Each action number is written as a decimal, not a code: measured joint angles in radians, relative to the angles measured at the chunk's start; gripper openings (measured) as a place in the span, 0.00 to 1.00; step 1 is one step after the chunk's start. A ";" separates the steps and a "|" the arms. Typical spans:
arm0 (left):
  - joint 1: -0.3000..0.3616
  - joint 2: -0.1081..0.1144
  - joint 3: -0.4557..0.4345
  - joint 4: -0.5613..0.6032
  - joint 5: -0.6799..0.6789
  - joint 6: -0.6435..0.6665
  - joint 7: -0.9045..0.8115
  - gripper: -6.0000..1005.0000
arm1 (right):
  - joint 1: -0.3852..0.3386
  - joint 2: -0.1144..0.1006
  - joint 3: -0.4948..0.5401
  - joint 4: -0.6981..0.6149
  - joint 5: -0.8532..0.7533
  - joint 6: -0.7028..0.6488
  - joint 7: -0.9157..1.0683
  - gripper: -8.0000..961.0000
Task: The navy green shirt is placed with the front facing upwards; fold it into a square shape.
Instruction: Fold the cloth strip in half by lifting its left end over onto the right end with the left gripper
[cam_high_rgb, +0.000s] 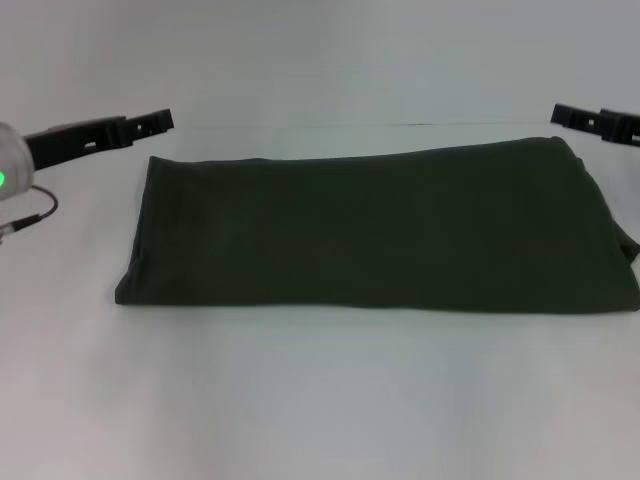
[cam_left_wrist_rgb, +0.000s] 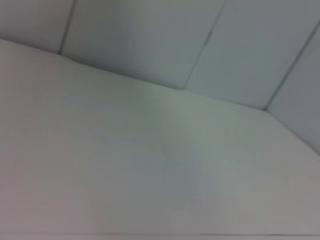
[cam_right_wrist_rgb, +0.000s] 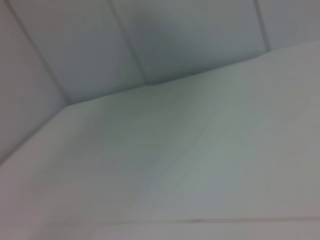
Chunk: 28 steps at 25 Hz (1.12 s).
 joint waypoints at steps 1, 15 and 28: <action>0.011 -0.003 0.001 0.018 -0.002 0.028 -0.011 0.76 | -0.014 -0.001 -0.012 -0.019 -0.001 -0.045 0.033 0.83; 0.177 -0.001 0.008 0.166 0.018 0.246 -0.061 0.84 | -0.196 -0.060 -0.077 -0.139 -0.056 -0.341 0.329 0.96; 0.180 0.000 0.037 0.159 0.224 0.267 -0.066 0.84 | -0.217 -0.094 -0.069 -0.139 -0.186 -0.342 0.464 0.95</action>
